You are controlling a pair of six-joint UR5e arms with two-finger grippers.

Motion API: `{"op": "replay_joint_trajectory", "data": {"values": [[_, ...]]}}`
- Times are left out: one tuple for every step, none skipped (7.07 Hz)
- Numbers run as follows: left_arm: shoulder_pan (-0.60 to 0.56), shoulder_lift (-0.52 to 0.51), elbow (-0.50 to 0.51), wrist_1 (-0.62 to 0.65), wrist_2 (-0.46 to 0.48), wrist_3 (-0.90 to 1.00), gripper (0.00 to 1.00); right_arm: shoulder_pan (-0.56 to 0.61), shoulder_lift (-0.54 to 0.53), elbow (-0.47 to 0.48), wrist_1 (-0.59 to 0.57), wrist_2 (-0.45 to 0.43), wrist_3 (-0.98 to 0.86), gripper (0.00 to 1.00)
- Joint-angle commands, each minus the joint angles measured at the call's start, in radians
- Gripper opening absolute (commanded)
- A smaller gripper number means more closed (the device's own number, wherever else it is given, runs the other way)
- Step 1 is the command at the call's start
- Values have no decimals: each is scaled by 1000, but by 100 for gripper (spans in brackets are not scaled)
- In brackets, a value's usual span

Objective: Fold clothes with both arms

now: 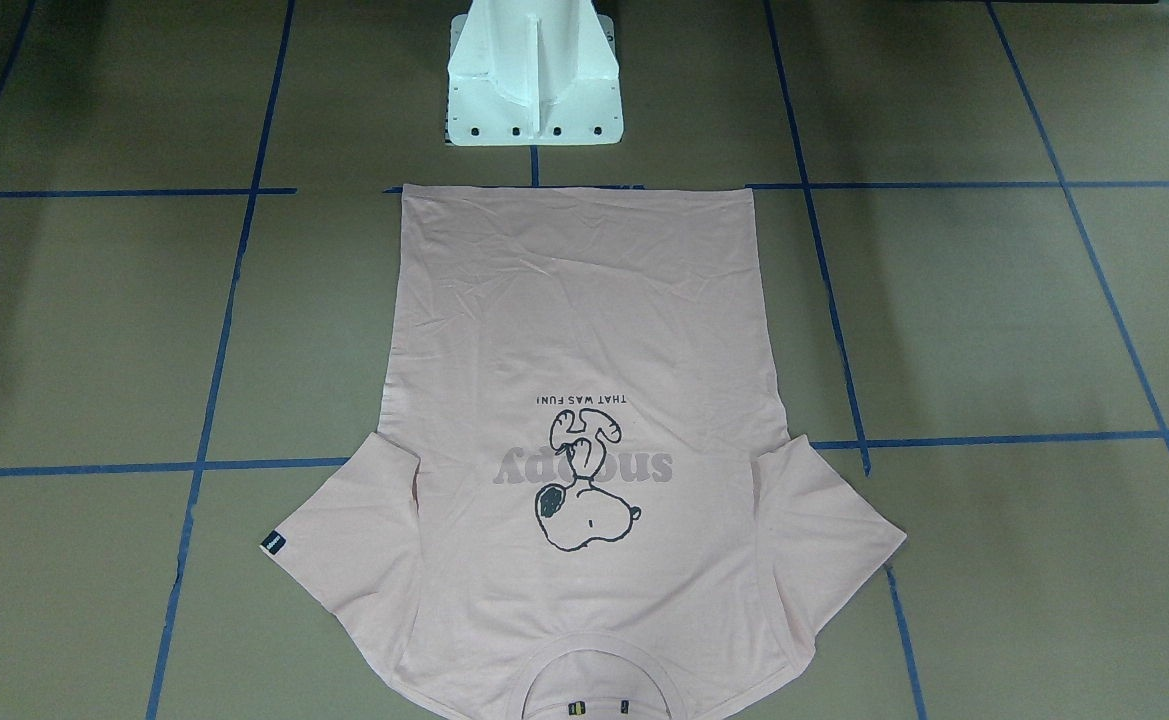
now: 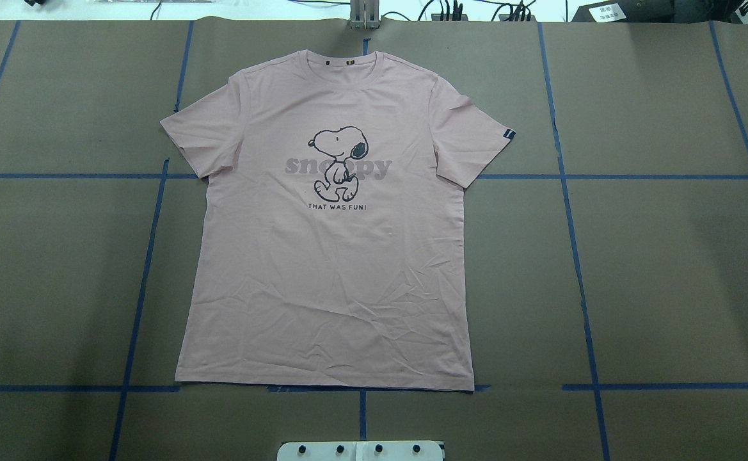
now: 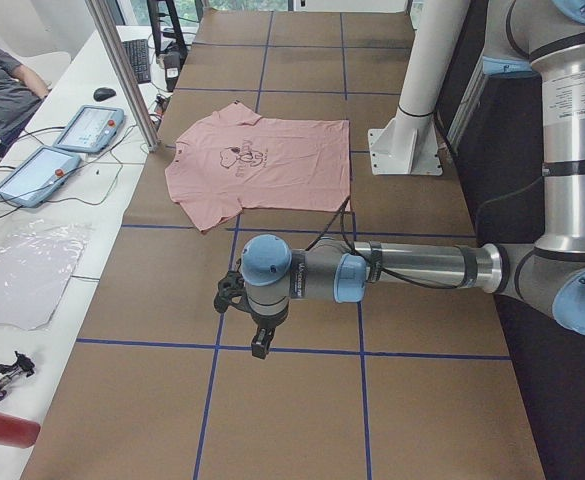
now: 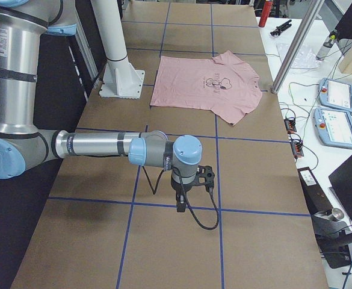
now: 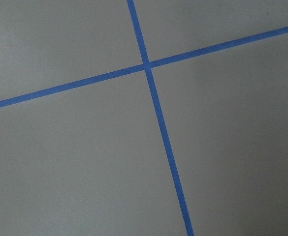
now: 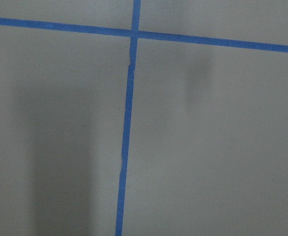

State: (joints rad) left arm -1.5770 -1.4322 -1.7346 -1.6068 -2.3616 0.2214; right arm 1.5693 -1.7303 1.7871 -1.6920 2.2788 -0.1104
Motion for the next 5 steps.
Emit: {"op": "replay_joint_trajectory", "data": {"values": [[0, -2, -2, -2, 2, 1, 100, 0, 0, 2, 2, -1, -2, 100], [0, -2, -3, -5, -2, 3, 100, 0, 1, 2, 2, -1, -2, 100], [0, -2, -29, -5, -2, 3, 100, -2, 14, 3, 6, -1, 3, 100], [2, -4, -29, -68, -4, -1, 100, -14, 47, 0, 38, -2, 12, 100], [2, -5, -23, -144, -5, -10, 100, -18, 75, 2, 87, -2, 14, 100]]}}
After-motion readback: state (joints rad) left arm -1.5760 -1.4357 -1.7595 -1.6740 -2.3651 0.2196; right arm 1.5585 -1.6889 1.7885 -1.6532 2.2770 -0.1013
